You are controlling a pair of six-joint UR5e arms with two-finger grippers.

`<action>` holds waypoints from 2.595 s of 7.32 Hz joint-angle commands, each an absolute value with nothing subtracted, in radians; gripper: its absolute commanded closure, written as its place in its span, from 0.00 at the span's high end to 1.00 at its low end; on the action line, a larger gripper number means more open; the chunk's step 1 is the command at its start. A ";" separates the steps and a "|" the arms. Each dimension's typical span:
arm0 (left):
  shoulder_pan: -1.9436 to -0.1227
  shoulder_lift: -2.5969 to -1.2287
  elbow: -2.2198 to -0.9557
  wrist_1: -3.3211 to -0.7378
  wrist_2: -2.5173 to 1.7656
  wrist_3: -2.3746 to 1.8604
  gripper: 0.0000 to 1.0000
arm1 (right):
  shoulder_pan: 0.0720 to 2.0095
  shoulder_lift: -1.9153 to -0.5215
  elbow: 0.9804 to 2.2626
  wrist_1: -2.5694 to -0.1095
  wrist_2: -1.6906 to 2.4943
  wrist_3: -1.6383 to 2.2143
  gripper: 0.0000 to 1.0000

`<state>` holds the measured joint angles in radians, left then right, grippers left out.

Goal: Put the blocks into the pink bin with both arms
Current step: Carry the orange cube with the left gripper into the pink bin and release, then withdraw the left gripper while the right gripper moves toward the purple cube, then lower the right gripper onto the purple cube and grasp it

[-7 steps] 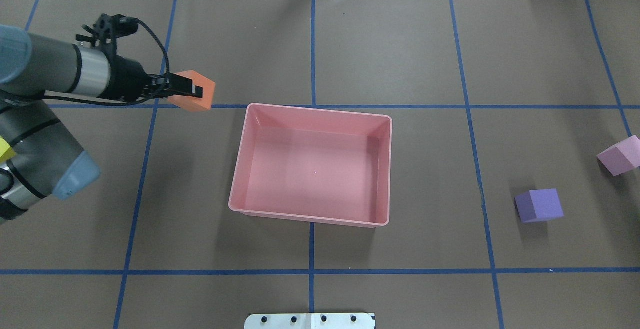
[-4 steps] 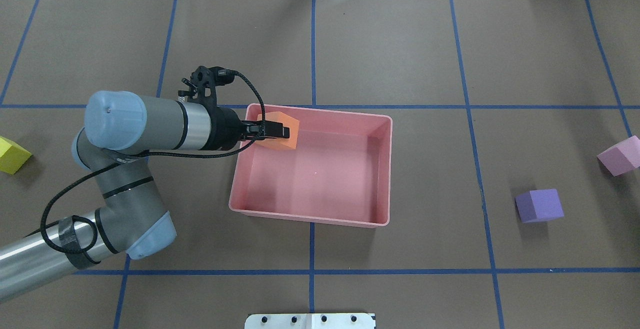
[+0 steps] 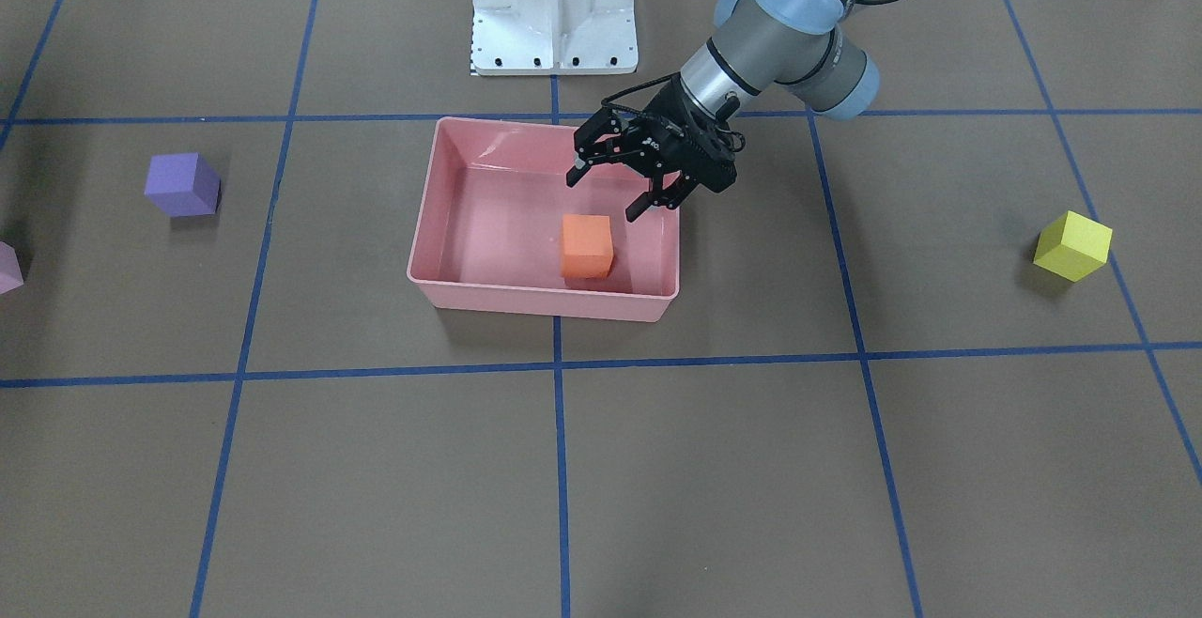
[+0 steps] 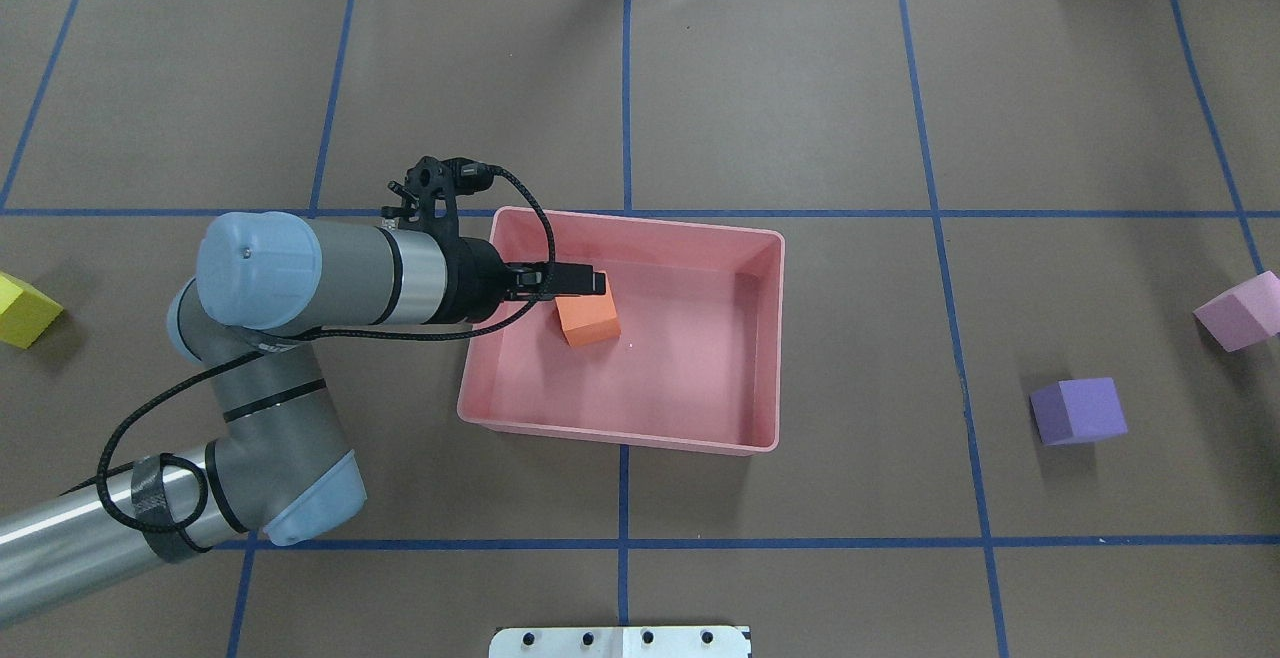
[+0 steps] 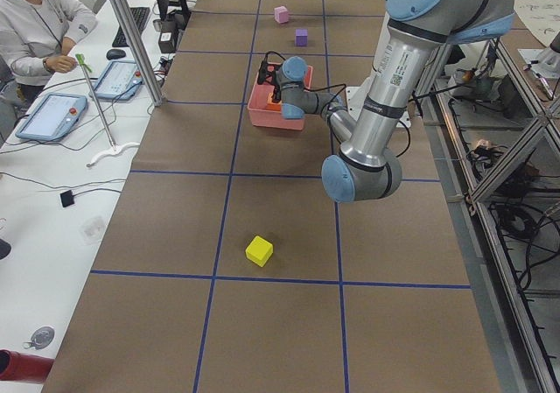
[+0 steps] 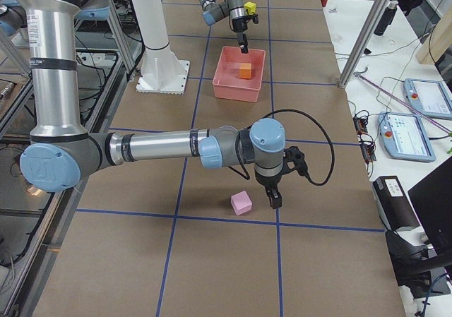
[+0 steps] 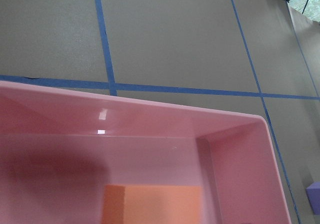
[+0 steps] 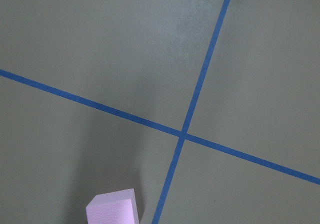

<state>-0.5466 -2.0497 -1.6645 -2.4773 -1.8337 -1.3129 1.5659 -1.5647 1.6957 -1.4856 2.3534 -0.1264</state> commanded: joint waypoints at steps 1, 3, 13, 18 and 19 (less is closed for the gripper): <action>-0.677 -1.960 -1.710 -2.389 -1.972 -1.161 1.00 | 1.513 -1.566 1.750 -1.483 2.368 0.036 1.00; -0.872 -1.826 -1.724 -2.388 -2.191 -0.886 1.00 | 1.404 -1.630 1.850 -1.385 2.361 0.269 1.00; -1.238 -1.707 -1.559 -2.399 -2.465 -0.359 1.00 | 0.589 -1.899 1.962 -0.818 1.752 1.089 1.00; -1.236 -1.698 -1.562 -2.402 -2.465 -0.360 1.00 | 0.474 -1.907 1.951 -0.818 1.640 1.137 0.99; -1.235 -1.698 -1.562 -2.402 -2.464 -0.360 1.00 | 0.476 -1.907 1.953 -0.816 1.634 1.137 0.29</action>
